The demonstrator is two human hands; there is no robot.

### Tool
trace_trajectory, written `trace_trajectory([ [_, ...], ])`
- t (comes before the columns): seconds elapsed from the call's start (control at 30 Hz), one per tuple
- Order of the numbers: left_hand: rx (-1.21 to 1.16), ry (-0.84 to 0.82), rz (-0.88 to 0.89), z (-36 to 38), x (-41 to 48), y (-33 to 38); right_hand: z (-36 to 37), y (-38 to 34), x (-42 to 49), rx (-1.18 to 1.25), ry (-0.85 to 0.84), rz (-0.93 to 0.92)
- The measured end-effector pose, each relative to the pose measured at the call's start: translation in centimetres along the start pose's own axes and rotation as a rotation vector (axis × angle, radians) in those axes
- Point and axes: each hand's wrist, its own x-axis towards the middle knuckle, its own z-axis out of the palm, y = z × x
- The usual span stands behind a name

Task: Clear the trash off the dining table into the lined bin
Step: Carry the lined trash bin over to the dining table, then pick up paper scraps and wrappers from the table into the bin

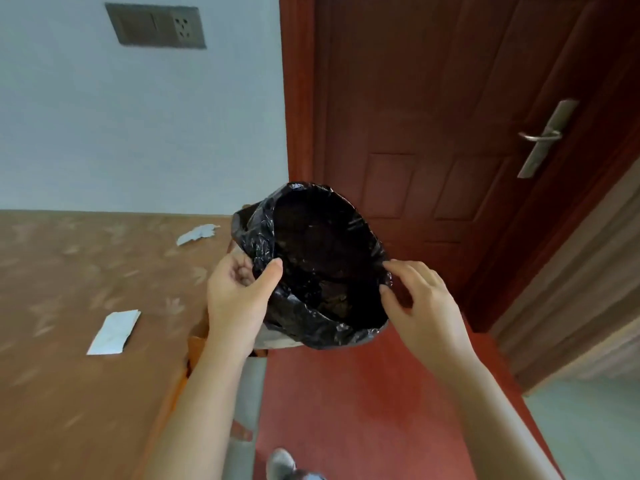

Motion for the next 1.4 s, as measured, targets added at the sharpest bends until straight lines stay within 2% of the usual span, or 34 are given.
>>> trace_trajectory([
  [0.33, -0.102, 0.268, 0.073, -2.1, 16.9, -1.3, 9.5, -3.7, 17.9, 0.033, -0.068, -0.231],
  [0.53, 0.063, 0.428, 0.126, -7.7, 24.2, -3.4, 17.4, -7.8, 27.1, 0.102, -0.158, -0.351],
  [0.83, 0.233, 0.845, -0.026, -11.6, 27.1, -7.8, 28.5, -9.2, 33.2, 0.203, -0.473, -0.527],
  [1.03, 0.314, 1.095, -0.089, -10.9, 26.8, -9.4, 35.4, -9.3, 38.1, 0.307, -0.700, -0.670],
  [1.2, 0.474, 1.216, -0.149, -9.5, 27.7, -10.2, 41.4, -8.4, 41.6, 0.341, -0.885, -0.708],
  [1.4, 0.576, 1.354, -0.233, -8.2, 28.6, -11.0, 49.7, -8.3, 44.1, 0.323, -1.030, -0.749],
])
